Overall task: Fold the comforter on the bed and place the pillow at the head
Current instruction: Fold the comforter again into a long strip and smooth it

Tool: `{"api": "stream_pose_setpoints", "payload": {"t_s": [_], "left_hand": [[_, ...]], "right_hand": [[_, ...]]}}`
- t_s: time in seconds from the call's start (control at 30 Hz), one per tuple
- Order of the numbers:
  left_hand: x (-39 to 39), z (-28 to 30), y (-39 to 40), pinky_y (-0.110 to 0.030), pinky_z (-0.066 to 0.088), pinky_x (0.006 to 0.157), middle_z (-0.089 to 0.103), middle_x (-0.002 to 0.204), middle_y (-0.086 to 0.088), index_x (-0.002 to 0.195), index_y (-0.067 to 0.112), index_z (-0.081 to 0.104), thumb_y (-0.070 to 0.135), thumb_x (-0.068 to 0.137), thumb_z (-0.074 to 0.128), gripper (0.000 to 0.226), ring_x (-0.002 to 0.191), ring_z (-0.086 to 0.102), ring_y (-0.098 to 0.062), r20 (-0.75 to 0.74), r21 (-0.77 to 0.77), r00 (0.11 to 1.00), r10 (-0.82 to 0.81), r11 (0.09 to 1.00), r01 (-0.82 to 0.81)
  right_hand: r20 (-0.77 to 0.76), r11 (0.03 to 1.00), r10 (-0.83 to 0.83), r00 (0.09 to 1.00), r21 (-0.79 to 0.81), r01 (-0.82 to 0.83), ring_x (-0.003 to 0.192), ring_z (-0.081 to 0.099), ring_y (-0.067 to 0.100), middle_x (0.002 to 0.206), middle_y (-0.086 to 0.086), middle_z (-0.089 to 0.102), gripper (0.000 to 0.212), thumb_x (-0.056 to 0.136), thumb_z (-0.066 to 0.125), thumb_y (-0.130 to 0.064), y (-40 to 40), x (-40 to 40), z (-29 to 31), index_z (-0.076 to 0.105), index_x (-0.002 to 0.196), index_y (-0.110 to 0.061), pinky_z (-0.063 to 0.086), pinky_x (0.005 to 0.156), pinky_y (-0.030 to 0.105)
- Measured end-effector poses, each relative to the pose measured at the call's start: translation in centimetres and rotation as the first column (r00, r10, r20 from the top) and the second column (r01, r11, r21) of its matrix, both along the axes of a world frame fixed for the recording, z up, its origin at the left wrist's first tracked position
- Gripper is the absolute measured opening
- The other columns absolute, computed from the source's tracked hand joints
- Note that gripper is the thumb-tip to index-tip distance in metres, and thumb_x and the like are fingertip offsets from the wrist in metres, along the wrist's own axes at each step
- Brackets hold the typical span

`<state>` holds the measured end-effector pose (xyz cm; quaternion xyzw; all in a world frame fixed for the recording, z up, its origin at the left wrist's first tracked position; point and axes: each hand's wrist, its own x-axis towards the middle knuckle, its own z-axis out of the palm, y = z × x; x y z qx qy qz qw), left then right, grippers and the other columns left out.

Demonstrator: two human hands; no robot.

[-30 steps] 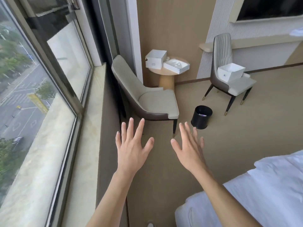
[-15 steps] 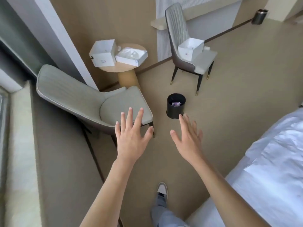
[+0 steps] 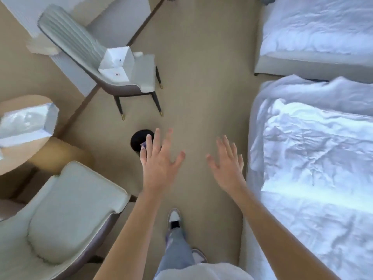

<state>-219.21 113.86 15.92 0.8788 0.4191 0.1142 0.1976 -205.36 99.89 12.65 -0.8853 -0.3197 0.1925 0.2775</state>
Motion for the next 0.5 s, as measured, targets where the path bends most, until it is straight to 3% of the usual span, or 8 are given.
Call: {"api": "stream_pose_setpoints", "payload": {"t_s": [0.17, 0.27, 0.37, 0.5], "left_hand": [[11.1, -1.6, 4.5, -0.055, 0.014, 0.122, 0.023, 0.166, -0.007, 0.157, 0.037, 0.025, 0.066, 0.087, 0.034, 0.076, 0.154, 0.014, -0.033, 0.033, -0.053, 0.963, -0.266, 0.962, 0.268], [17.1, -2.2, 5.6, -0.055, 0.017, 0.121, 0.021, 0.167, -0.008, 0.157, 0.036, 0.023, 0.061, 0.092, 0.038, 0.071, 0.153, 0.013, -0.035, 0.023, -0.099, 0.879, -0.476, 0.874, 0.476], [22.9, -3.2, 5.8, -0.051, 0.016, 0.121, 0.019, 0.167, -0.007, 0.157, 0.034, 0.024, 0.054, 0.099, 0.045, 0.066, 0.154, 0.012, -0.032, 0.042, -0.174, 0.788, -0.614, 0.772, 0.611], [29.3, -5.3, 4.6, -0.048, 0.02, 0.122, 0.021, 0.167, -0.002, 0.157, 0.034, 0.027, 0.047, 0.1, 0.05, 0.063, 0.154, 0.016, -0.023, 0.149, -0.364, 0.7, -0.699, 0.619, 0.696]], "right_hand": [[-0.044, 0.951, -0.31, 0.95, -0.019, 0.31, 0.158, -0.003, 0.024, 0.171, -0.006, 0.001, 0.068, 0.104, 0.037, -0.053, 0.3, 6.0, -1.2, 0.01, 0.162, -0.029, -0.001, 0.124, 0.053], [-0.105, 0.859, -0.511, 0.853, -0.018, 0.512, 0.158, -0.003, 0.023, 0.171, -0.008, 0.001, 0.069, 0.103, 0.036, -0.055, 0.2, 8.7, -1.8, 0.01, 0.162, -0.03, 0.0, 0.124, 0.053], [-0.189, 0.702, -0.7, 0.689, -0.001, 0.713, 0.158, 0.003, 0.023, 0.171, -0.007, 0.007, 0.066, 0.104, 0.039, -0.05, -0.8, 10.6, -3.1, 0.015, 0.161, -0.028, 0.008, 0.124, 0.053], [-0.329, 0.416, -0.859, 0.392, 0.0, 0.91, 0.156, 0.013, 0.022, 0.17, -0.001, 0.016, 0.066, 0.104, 0.042, -0.046, -3.7, 11.2, -5.7, 0.02, 0.161, -0.022, 0.016, 0.124, 0.053]]}}
